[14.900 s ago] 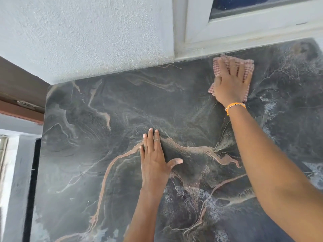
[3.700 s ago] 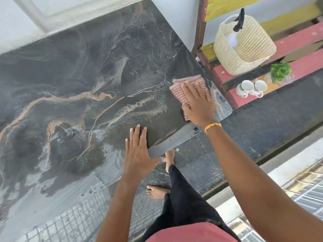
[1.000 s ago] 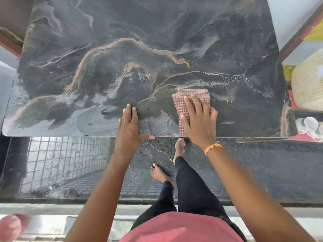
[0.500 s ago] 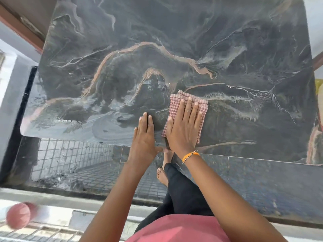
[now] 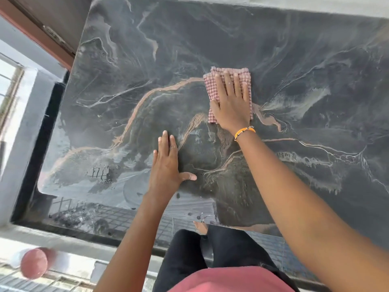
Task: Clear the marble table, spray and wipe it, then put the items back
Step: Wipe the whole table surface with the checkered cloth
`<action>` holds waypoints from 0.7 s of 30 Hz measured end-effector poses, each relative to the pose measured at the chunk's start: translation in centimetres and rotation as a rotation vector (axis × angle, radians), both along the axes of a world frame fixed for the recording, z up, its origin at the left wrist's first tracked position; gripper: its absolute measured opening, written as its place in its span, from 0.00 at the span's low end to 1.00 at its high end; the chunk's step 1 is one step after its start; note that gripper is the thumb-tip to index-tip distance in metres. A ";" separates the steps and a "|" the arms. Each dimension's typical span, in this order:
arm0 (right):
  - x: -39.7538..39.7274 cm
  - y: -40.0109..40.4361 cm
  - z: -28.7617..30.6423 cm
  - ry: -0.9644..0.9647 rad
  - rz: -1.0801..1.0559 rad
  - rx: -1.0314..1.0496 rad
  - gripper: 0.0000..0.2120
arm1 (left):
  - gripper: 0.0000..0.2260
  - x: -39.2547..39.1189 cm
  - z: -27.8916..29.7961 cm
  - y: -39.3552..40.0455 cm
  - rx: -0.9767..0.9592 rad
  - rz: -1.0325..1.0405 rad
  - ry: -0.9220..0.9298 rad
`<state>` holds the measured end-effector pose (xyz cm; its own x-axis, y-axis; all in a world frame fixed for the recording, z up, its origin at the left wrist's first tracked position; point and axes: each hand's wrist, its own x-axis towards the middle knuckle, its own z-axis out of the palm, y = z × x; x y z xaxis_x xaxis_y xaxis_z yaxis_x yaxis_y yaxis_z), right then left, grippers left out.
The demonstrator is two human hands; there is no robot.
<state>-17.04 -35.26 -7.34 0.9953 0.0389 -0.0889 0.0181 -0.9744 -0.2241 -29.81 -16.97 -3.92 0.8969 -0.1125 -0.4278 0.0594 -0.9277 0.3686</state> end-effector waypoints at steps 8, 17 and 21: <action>0.7 0.6 0.1 0.018 0.278 -0.011 0.29 | 0.54 0.2 0.6 -0.5 0.042 0.006 0.011; -12.1 1.9 0.6 0.057 0.307 -0.083 0.31 | 0.52 -0.3 0.3 0.3 0.116 -0.091 -0.050; -17.2 2.9 0.5 0.089 0.202 -0.111 0.31 | 0.50 -0.8 0.3 1.6 0.017 -0.171 -0.053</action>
